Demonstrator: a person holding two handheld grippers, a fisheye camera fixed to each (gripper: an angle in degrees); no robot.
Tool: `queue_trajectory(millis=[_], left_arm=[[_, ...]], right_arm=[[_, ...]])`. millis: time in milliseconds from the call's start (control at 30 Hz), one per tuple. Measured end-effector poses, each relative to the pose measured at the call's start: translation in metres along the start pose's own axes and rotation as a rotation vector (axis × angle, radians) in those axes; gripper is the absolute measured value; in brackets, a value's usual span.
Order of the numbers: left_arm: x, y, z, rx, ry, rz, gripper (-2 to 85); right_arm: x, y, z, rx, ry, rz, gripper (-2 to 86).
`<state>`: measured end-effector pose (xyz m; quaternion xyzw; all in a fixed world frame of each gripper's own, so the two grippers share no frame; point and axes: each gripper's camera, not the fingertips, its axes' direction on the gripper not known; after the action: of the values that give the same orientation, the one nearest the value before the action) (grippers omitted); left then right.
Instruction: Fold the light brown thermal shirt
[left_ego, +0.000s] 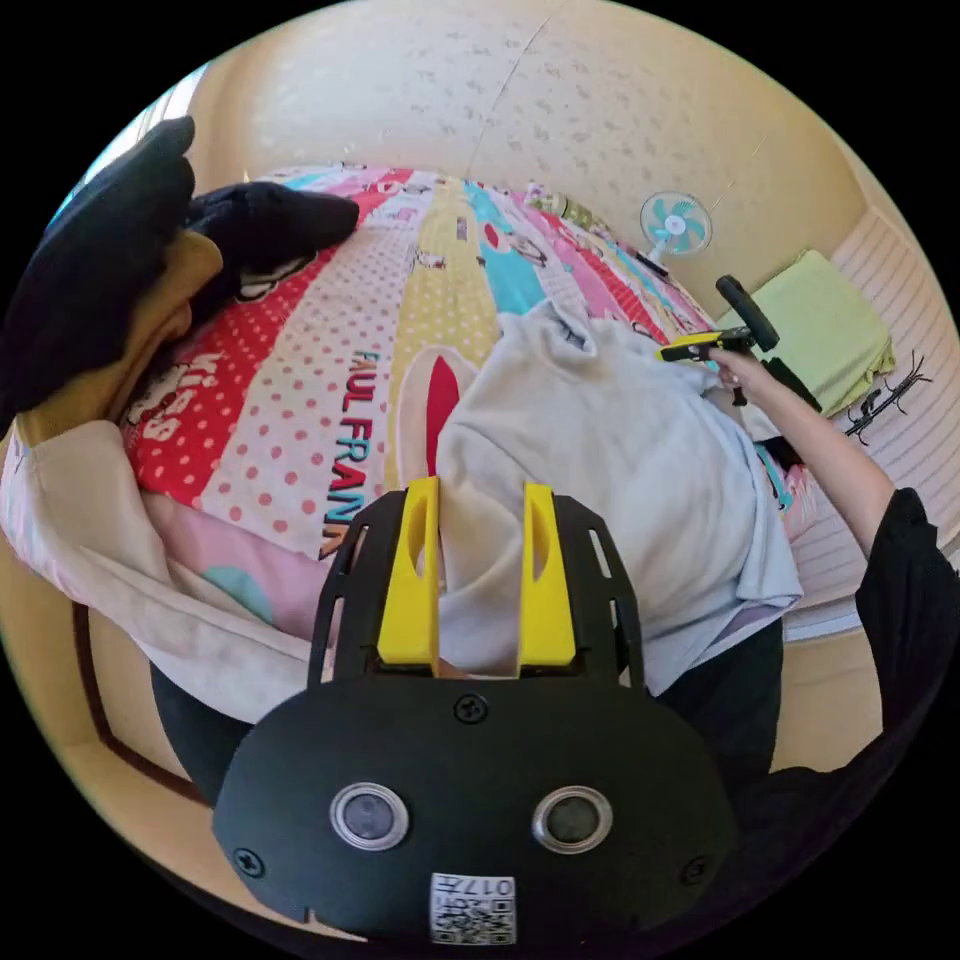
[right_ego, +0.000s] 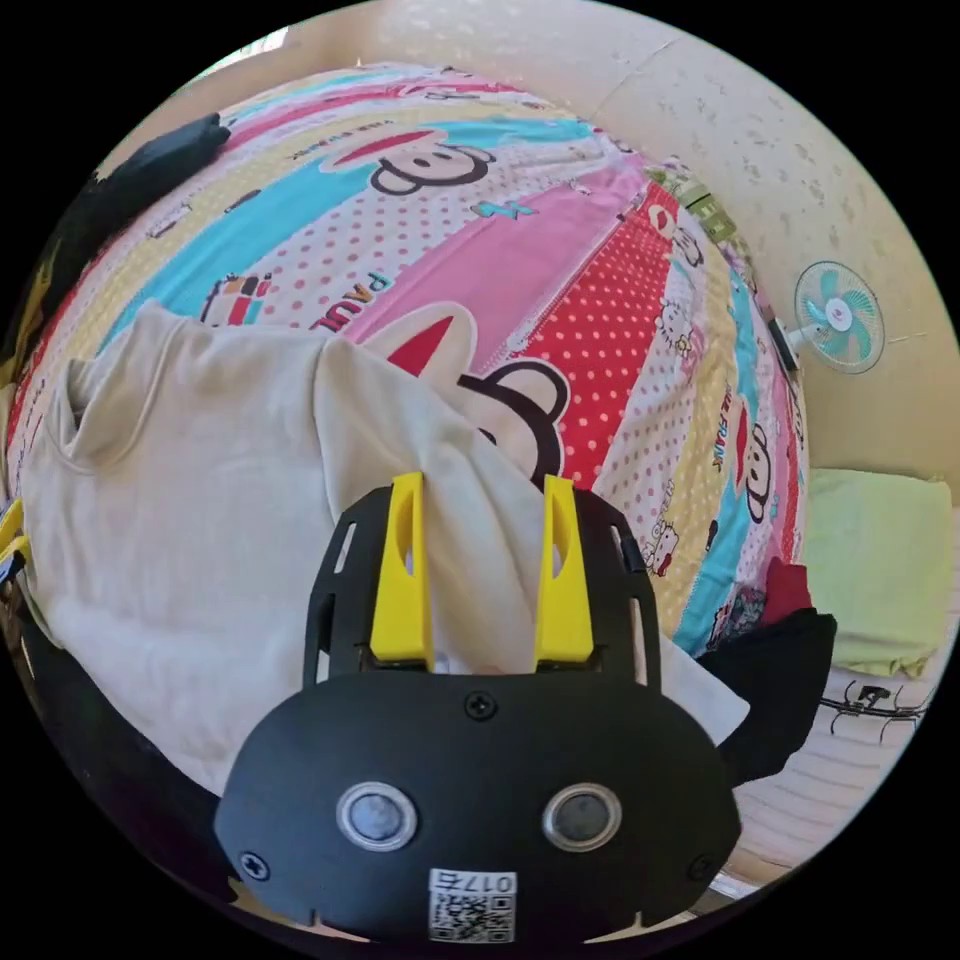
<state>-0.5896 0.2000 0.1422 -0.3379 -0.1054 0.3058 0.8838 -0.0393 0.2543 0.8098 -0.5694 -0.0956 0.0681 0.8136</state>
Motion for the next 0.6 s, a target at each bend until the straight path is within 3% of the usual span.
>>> queue_trajectory(millis=[100,200,367,467,600], left_arm=[[0.000,0.012,0.001,0.057,-0.004,0.011,12.4],[-0.001,0.009,0.004,0.044,-0.006,-0.045,11.5],[0.001,0.031,0.000,0.117,0.033,-0.126,5.4],[-0.005,0.042,-0.024,0.158,0.080,-0.166,3.4],[-0.033,0.041,-0.093,0.263,0.388,-0.265,1.7]], right_arm=[[0.010,0.004,0.004,0.024,-0.121,0.041,15.2],[-0.017,0.010,0.000,0.049,-0.070,0.026,13.2],[-0.111,0.056,-0.015,0.143,0.300,-0.033,6.6],[-0.165,0.118,-0.050,0.354,0.570,-0.025,6.0],[-0.189,0.220,-0.150,0.654,0.667,0.114,5.5]])
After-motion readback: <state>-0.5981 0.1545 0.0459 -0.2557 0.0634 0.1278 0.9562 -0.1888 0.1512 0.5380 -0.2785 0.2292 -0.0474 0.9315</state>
